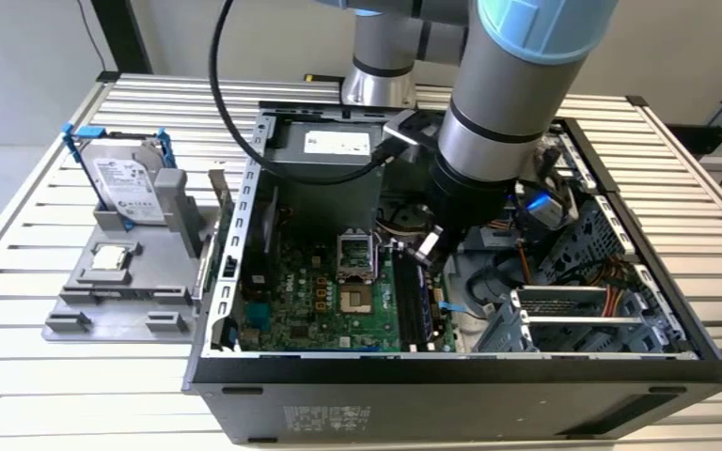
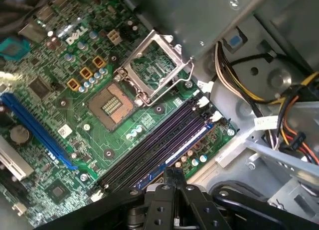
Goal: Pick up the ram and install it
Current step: 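Press down the ram until it locks into place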
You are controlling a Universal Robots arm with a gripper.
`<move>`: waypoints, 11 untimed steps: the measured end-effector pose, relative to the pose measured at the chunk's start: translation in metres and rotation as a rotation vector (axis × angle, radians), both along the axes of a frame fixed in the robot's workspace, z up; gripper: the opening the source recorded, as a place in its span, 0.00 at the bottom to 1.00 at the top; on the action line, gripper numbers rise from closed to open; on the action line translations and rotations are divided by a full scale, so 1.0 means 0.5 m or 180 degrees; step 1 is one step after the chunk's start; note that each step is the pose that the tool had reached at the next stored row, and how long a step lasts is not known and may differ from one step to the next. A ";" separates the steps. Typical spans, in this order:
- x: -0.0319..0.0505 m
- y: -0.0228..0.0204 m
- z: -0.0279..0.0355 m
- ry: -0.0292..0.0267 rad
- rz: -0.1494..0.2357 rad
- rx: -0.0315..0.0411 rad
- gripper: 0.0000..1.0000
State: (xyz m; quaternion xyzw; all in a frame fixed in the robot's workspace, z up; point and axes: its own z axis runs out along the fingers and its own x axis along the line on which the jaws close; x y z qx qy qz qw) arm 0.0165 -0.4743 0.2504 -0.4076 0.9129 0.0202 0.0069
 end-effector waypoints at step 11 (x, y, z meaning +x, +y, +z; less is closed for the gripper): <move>0.000 0.0000 -0.003 -0.0016 0.0550 0.0012 0.00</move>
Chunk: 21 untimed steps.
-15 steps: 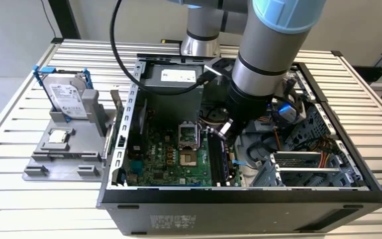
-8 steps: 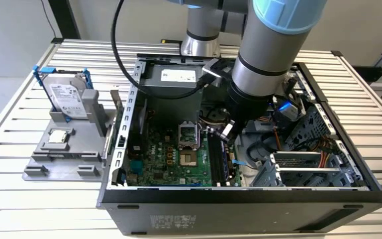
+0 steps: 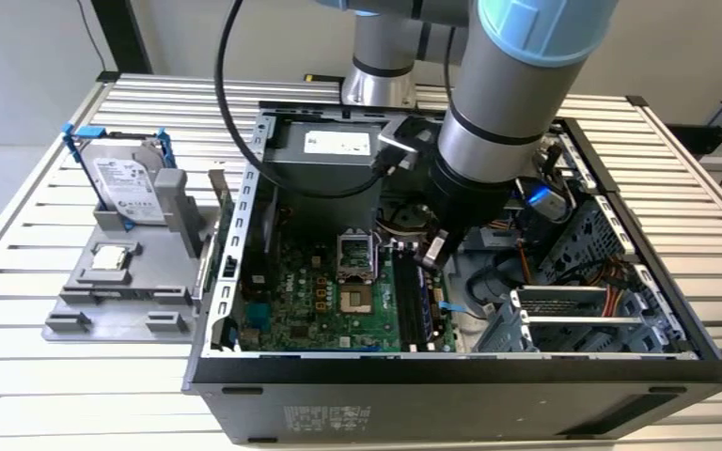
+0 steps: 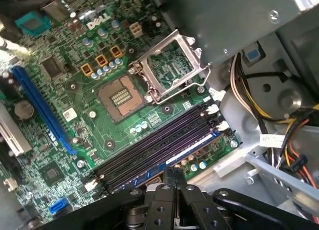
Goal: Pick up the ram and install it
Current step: 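Press down the ram until it locks into place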
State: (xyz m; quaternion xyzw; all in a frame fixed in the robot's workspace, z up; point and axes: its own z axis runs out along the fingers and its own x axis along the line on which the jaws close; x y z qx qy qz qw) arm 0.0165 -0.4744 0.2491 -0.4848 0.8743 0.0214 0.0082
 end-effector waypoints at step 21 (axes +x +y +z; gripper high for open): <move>0.000 -0.0001 -0.002 -0.0011 0.1109 0.0044 0.00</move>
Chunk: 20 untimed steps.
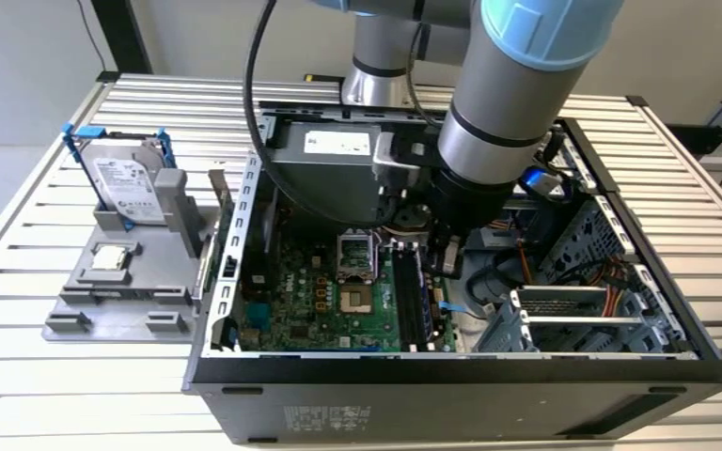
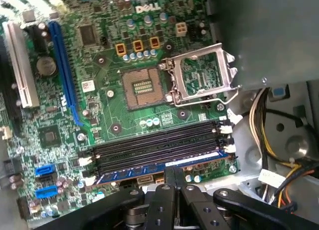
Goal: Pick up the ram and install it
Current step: 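Press down the ram until it locks into place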
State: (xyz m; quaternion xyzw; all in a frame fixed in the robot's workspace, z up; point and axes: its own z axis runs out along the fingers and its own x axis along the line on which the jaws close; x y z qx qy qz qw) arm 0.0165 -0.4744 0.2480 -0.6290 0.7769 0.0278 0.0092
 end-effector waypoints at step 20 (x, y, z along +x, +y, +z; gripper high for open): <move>0.000 -0.0006 -0.028 -0.0011 0.0456 0.0024 0.00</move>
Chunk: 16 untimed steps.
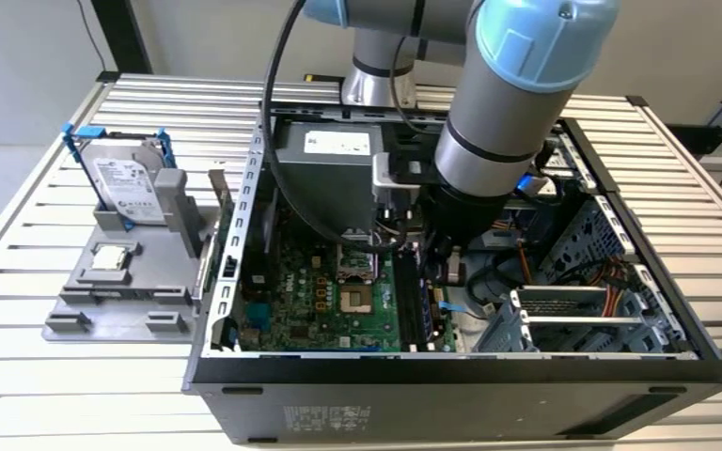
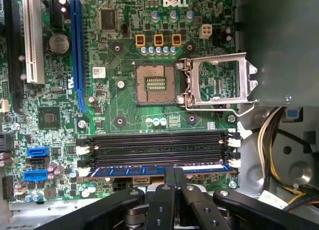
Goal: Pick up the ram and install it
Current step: 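Press down the ram until it locks into place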
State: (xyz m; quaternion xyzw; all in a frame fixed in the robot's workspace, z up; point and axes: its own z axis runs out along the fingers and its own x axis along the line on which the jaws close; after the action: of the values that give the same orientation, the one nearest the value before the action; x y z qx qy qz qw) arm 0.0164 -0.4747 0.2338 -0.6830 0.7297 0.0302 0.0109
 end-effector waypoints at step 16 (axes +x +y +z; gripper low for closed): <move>0.000 -0.0001 0.018 0.0000 0.0004 0.0000 0.00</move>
State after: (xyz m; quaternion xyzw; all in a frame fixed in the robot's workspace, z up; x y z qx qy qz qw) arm 0.0165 -0.4747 0.2427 -0.6835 0.7292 0.0303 0.0110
